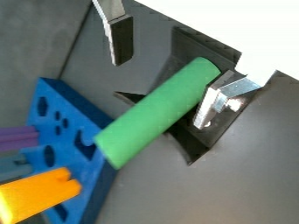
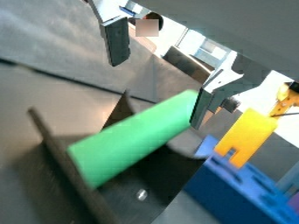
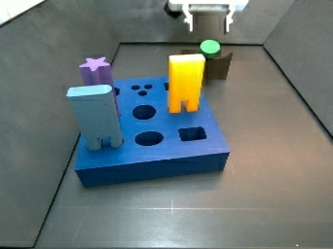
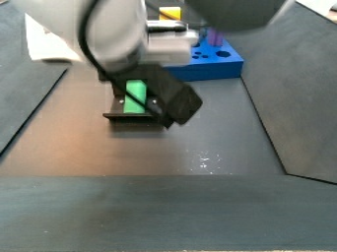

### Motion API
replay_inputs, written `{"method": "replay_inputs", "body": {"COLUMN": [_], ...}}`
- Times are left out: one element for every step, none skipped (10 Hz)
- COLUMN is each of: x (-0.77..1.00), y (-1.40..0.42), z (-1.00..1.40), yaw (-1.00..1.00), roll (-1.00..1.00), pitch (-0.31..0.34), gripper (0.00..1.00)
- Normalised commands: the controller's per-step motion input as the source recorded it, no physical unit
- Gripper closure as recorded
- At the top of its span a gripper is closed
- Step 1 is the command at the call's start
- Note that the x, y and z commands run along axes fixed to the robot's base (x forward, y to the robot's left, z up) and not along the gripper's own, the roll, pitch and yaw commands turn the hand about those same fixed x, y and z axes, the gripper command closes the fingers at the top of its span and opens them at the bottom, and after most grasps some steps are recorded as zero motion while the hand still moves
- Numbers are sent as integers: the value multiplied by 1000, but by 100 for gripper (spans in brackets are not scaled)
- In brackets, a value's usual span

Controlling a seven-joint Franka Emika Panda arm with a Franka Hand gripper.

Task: Pick up the oval object. Move up. Place the oval object on the fixture. Regrasp the oval object. Move to above the board. Insert the oval object.
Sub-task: Regrasp the oval object.

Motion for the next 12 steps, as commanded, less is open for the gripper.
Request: {"method": "replay_inputs", "body": {"x": [-27,-1000,-1000,-1000,-1000,-1000,-1000,-1000,-1000,-965,-809,-434], "y": [-3,0,4,0,-4,-5,-13,-18,-23,-25,-22,-1000], "z": [213,0,-26,-1,6,3,13,18,25,28,28,-154], "yaw": [-37,23,2,-7,-3,5,17,19,27,30,33,-931], "roll": [54,3,-16,-3,26,52,86,100,123,134,141,1000], "pitch": [71,-13,-55,-68,-74,-75,-80,-80,-80,-78,-72,13], "gripper": [0,0,0,0,0,0,0,0,0,0,0,0]}}
